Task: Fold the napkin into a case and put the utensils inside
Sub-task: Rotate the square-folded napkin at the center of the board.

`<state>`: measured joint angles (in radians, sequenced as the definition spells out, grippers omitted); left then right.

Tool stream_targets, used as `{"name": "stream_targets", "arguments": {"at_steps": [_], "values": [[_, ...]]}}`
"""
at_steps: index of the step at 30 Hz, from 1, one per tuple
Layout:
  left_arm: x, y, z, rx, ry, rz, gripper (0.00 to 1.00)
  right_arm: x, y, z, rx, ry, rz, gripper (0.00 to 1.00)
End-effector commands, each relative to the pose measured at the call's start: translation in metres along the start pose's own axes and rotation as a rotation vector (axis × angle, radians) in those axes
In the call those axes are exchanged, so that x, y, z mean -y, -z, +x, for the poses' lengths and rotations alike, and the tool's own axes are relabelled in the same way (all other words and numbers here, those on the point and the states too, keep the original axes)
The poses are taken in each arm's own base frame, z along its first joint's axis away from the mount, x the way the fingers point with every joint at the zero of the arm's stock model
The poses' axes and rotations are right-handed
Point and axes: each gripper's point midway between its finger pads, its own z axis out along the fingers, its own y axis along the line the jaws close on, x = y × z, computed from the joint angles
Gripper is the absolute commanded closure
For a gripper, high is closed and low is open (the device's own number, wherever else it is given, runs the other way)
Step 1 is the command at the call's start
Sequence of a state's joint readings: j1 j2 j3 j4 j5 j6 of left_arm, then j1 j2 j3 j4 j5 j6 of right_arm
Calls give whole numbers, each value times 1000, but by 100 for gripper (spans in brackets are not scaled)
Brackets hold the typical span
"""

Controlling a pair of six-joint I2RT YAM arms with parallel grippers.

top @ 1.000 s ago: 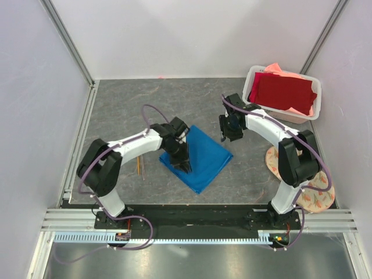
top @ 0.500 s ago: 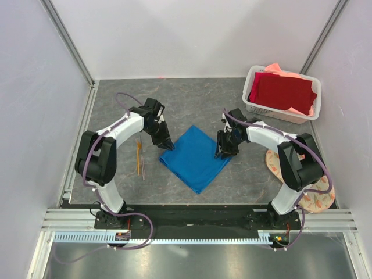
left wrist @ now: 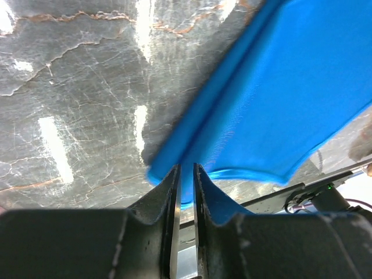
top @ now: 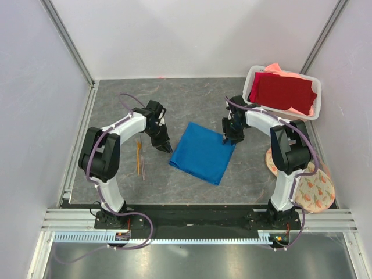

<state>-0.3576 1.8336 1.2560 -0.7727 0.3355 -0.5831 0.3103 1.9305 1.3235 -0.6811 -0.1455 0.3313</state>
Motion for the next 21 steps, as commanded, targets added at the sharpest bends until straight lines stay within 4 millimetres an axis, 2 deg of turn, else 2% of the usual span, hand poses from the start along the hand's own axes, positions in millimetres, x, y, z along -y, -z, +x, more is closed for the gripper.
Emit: {"name": "stream_targets", "arguments": {"at_steps": [1, 4, 7, 8, 10, 12, 13, 15, 18, 21], "values": [[7, 4, -5, 5, -45, 27, 80, -1, 25, -20, 50, 89, 61, 45], [14, 16, -7, 30, -52, 45, 80, -16, 42, -13, 51, 113, 24, 41], [29, 32, -10, 64, -37, 90, 79, -46, 45, 10, -5, 113, -93, 39], [36, 39, -11, 81, -43, 107, 78, -65, 47, 19, -34, 109, -189, 40], [49, 46, -12, 87, -41, 139, 78, -82, 42, 41, -91, 61, -262, 43], [63, 42, -7, 47, -45, 176, 78, -101, 47, 48, -81, 65, -335, 48], [67, 38, -6, 35, -46, 185, 79, -103, 45, 57, -100, 55, -344, 49], [69, 24, 3, -17, -42, 187, 82, -113, 49, 64, -94, 80, -378, 50], [63, 10, 9, -46, -30, 179, 82, -111, 46, 87, -134, 85, -397, 51], [55, 3, 10, -47, -40, 154, 82, -105, 44, 98, -140, 72, -391, 53]]}}
